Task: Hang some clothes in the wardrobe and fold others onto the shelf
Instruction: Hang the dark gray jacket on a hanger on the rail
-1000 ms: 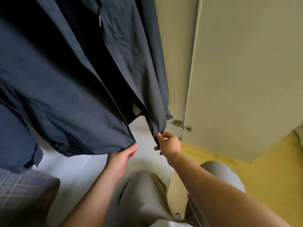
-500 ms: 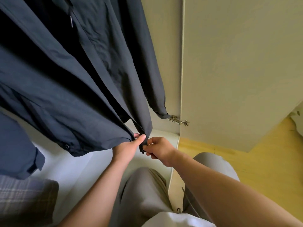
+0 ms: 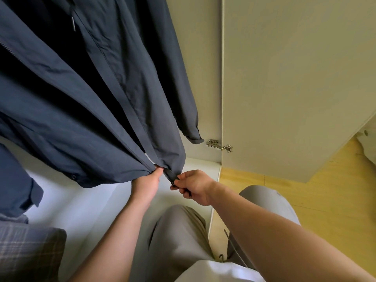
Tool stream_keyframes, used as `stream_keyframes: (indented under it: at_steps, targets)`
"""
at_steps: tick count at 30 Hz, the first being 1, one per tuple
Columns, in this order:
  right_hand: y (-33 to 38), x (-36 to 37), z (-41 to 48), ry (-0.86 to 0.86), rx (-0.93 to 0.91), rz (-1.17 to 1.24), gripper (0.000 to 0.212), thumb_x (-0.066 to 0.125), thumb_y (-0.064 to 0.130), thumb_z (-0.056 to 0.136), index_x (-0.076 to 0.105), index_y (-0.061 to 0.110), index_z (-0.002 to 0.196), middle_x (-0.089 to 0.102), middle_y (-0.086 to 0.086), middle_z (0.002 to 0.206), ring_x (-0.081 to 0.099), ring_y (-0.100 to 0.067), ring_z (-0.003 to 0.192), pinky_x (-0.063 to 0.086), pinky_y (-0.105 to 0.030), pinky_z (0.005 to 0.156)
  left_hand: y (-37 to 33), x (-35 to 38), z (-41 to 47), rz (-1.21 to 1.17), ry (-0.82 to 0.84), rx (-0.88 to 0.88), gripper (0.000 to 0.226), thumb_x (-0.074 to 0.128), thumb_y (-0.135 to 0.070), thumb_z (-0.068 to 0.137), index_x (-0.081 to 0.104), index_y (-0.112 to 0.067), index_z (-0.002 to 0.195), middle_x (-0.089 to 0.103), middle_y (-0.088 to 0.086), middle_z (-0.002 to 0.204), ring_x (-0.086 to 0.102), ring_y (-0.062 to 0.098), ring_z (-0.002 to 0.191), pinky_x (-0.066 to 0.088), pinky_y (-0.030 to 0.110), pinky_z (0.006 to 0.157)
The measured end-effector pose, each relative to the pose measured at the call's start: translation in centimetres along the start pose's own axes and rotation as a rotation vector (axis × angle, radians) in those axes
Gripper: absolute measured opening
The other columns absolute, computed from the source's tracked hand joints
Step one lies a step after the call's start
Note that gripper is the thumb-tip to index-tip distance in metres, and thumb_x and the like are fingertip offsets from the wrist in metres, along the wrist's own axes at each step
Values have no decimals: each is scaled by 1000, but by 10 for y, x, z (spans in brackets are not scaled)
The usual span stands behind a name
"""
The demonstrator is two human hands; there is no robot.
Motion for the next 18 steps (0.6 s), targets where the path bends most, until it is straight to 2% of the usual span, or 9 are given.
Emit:
stream_keyframes:
  at_steps: [2,5,8,10,11,13,15,18]
  targets:
    - [2,-1,-1,-23,-4,-62,10,61,2,95,61,8,86,69,-11,81,45,-13,56,36,-23,53,0,-2,0,-5,2,-1,20,66,-28,79,51,-26,67,52,-6,69,43,21,66,40,38,71]
    - [4,-2,-2,-68,-24,-180,13,62,6,93,62,12,82,71,-3,75,42,-15,60,35,-24,56,4,-4,1,-17,-9,-25,16,65,-16,84,53,-19,74,54,-3,73,43,20,65,41,34,70]
    - [1,1,0,-110,-32,-186,14,63,7,91,62,15,80,71,1,70,43,-17,64,36,-26,60,8,-6,2,-43,-10,-59,17,68,-12,82,53,-14,73,51,-2,69,42,18,62,41,32,70]
    - [-2,1,1,-147,-32,-149,14,63,5,90,63,15,81,72,-1,71,43,-18,65,36,-27,60,10,-5,1,-98,45,-94,18,72,-6,81,56,-11,75,50,-1,66,42,16,62,43,28,69]
    - [-4,0,2,-161,-33,-116,13,64,4,90,65,14,81,73,-3,73,43,-18,64,37,-28,60,13,-4,0,-172,82,-132,15,72,0,82,60,-9,81,55,0,69,48,16,66,45,27,72]
    - [-6,-1,2,-179,-43,-55,12,65,4,89,66,13,82,74,-5,77,45,-15,61,39,-27,60,18,-2,-2,-357,137,-227,20,68,10,83,64,-2,98,67,5,88,63,20,84,51,30,85]
    - [-7,-2,2,-191,-52,-14,10,66,6,90,66,13,83,74,-5,79,48,-13,59,41,-26,61,22,-5,-5,-460,121,-298,13,62,9,89,63,3,100,70,10,94,69,25,93,53,33,92]
    - [-8,2,2,-179,-60,105,10,65,5,92,64,12,86,73,-6,79,49,-13,58,42,-23,58,26,-16,-9,-436,15,-282,15,65,-2,92,61,2,106,70,12,95,74,26,84,61,31,77]
Point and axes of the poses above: each hand's wrist, its own z-axis towards the middle knuckle, its own x-axis out of the palm, y = z × x, the point moved 7 cm from there along z, towards the middle knuckle
